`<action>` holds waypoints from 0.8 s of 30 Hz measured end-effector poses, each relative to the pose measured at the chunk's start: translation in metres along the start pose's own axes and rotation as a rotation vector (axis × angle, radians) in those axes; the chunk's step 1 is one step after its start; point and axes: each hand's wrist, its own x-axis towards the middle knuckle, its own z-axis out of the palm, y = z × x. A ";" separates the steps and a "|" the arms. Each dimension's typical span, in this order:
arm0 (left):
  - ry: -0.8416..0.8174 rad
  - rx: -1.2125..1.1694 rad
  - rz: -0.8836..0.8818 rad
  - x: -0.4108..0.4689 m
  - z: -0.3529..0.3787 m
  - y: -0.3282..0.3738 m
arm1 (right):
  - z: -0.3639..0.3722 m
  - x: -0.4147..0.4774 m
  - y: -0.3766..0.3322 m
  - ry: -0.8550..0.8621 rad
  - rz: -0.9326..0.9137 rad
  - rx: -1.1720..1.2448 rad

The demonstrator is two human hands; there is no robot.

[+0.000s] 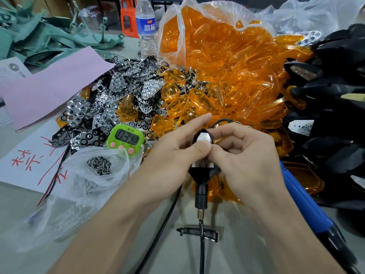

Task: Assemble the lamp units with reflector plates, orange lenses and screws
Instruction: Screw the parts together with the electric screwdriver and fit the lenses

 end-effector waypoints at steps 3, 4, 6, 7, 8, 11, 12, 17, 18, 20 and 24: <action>-0.008 -0.050 -0.073 -0.001 0.005 -0.003 | -0.002 0.002 0.003 0.042 0.016 0.085; -0.041 -0.085 -0.086 -0.002 0.006 -0.003 | -0.003 0.002 0.004 0.065 0.015 0.093; -0.126 -0.105 -0.099 -0.004 0.006 -0.001 | -0.004 0.003 0.005 0.125 0.022 0.113; -0.150 -0.101 -0.109 -0.005 0.007 0.000 | -0.005 0.004 0.005 0.156 0.031 0.124; -0.155 -0.106 -0.122 -0.006 0.009 0.000 | -0.005 0.004 0.005 0.179 0.043 0.136; -0.097 -0.098 -0.149 -0.007 0.014 -0.001 | -0.004 0.003 0.004 0.189 0.082 0.180; -0.072 -0.060 -0.148 -0.008 0.015 -0.001 | -0.004 0.004 0.004 0.179 0.081 0.163; -0.030 0.070 -0.126 -0.007 0.014 -0.002 | -0.014 0.010 0.000 0.074 0.081 0.139; -0.028 0.101 -0.114 -0.007 0.014 -0.002 | -0.018 0.011 0.000 0.045 0.061 0.127; -0.026 0.146 -0.082 -0.007 0.014 0.000 | -0.023 0.011 -0.001 -0.002 0.025 0.112; -0.023 0.202 -0.054 -0.008 0.018 -0.001 | -0.027 0.011 -0.002 0.018 0.024 0.137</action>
